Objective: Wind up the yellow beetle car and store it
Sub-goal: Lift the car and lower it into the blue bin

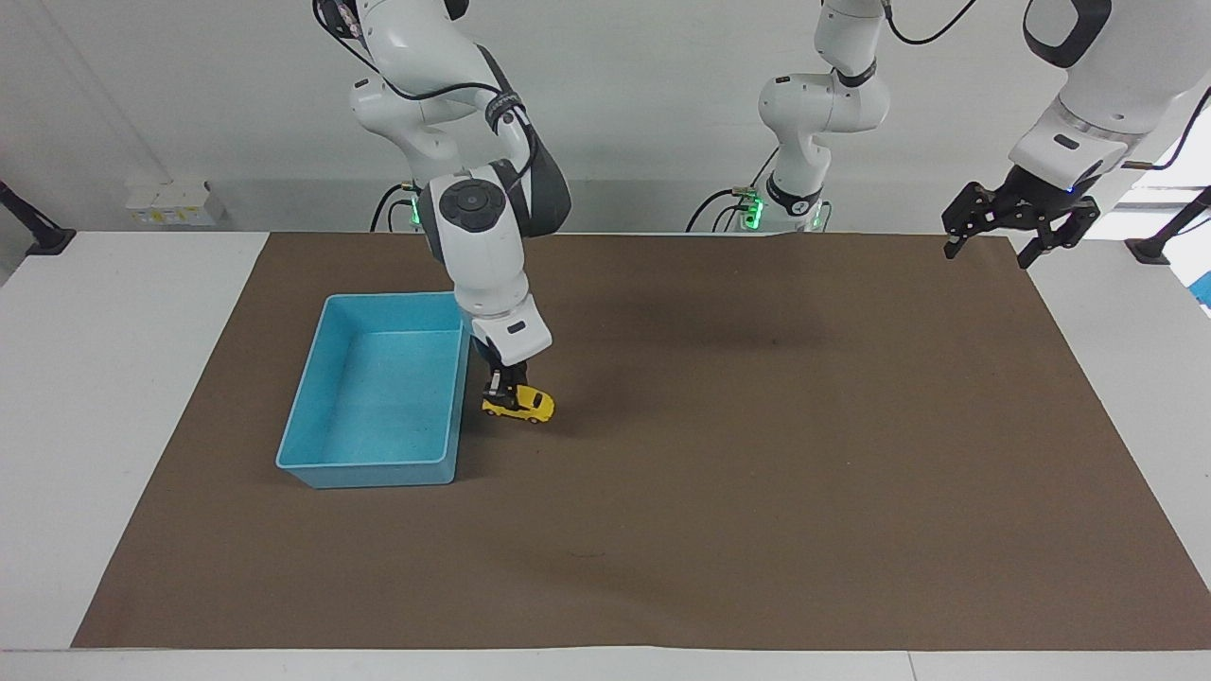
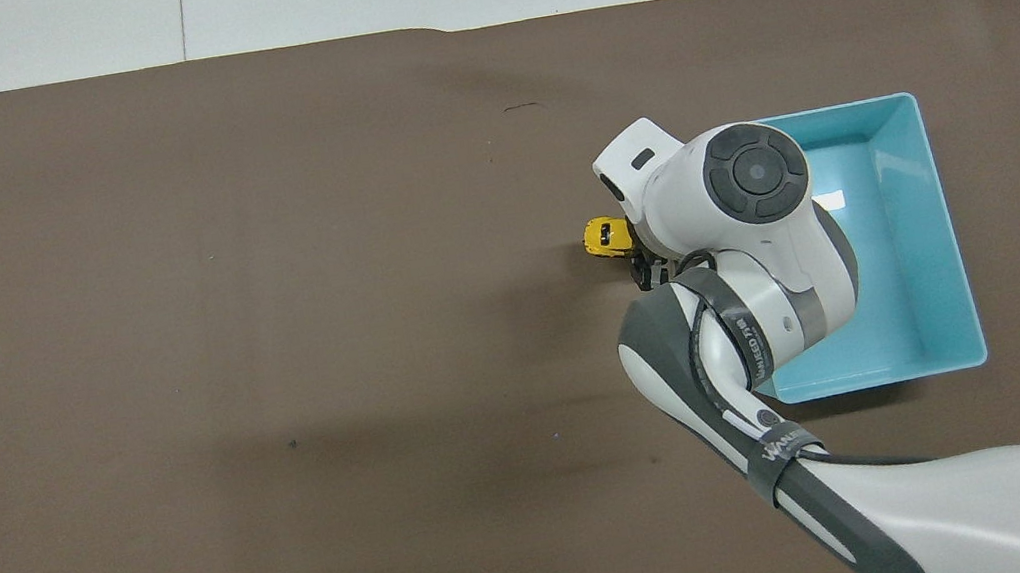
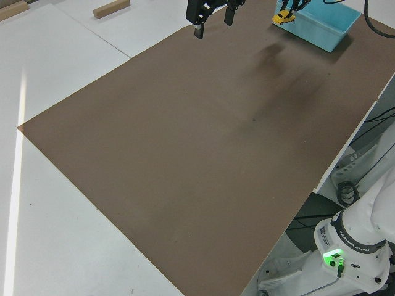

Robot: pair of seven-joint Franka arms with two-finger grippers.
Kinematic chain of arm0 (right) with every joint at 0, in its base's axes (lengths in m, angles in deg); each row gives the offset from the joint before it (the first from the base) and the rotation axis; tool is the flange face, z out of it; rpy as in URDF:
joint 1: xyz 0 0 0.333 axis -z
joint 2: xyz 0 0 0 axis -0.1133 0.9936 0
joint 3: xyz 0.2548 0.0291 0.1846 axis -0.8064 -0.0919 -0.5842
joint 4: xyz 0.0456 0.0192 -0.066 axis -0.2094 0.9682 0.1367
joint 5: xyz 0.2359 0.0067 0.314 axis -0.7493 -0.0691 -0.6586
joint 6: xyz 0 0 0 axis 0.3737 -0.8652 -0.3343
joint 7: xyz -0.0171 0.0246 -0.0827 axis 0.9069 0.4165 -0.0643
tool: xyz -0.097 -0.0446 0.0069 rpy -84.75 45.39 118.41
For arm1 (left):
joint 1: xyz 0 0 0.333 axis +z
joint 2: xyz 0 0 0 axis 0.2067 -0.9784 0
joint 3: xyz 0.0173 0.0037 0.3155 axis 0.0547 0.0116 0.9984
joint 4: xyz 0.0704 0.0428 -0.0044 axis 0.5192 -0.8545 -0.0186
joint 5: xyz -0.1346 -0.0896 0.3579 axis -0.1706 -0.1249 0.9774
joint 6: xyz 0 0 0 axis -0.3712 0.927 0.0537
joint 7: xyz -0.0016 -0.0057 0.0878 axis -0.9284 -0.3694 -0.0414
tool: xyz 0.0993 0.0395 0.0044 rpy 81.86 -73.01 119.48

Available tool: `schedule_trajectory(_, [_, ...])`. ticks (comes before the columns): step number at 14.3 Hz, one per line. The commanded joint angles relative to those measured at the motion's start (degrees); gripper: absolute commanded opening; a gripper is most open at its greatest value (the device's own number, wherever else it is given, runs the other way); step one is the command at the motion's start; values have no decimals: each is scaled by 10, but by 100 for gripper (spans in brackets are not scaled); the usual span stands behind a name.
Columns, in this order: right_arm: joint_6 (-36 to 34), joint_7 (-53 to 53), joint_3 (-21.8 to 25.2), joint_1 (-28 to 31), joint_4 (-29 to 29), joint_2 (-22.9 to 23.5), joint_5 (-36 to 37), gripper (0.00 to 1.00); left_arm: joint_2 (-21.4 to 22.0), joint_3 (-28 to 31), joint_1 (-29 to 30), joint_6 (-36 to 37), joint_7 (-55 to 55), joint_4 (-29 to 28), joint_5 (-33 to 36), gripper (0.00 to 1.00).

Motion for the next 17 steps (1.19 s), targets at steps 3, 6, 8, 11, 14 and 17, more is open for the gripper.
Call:
schedule_trajectory(3, [-34, 35, -3, 26, -7, -19, -4, 10, 7, -5, 8, 11, 3, 0, 5, 100])
schedule_trajectory(6, [-76, 49, -3, 29, -39, -18, -4, 10, 7, -5, 8, 11, 3, 0, 5, 100])
schedule_trajectory(8, [-103, 72, -3, 43, -44, -24, -4, 10, 7, -5, 8, 11, 3, 0, 5, 100])
schedule_trajectory(11, [-129, 126, -1, 54, -45, -33, -4, 10, 7, -5, 8, 11, 3, 0, 5, 100])
schedule_trajectory(14, [-159, 187, 2, 78, -43, -44, -2, 10, 7, -5, 8, 11, 3, 0, 5, 100])
schedule_trajectory(17, [-179, 265, 1, 122, -26, -53, -4, 10, 7, -5, 8, 11, 3, 0, 5, 100])
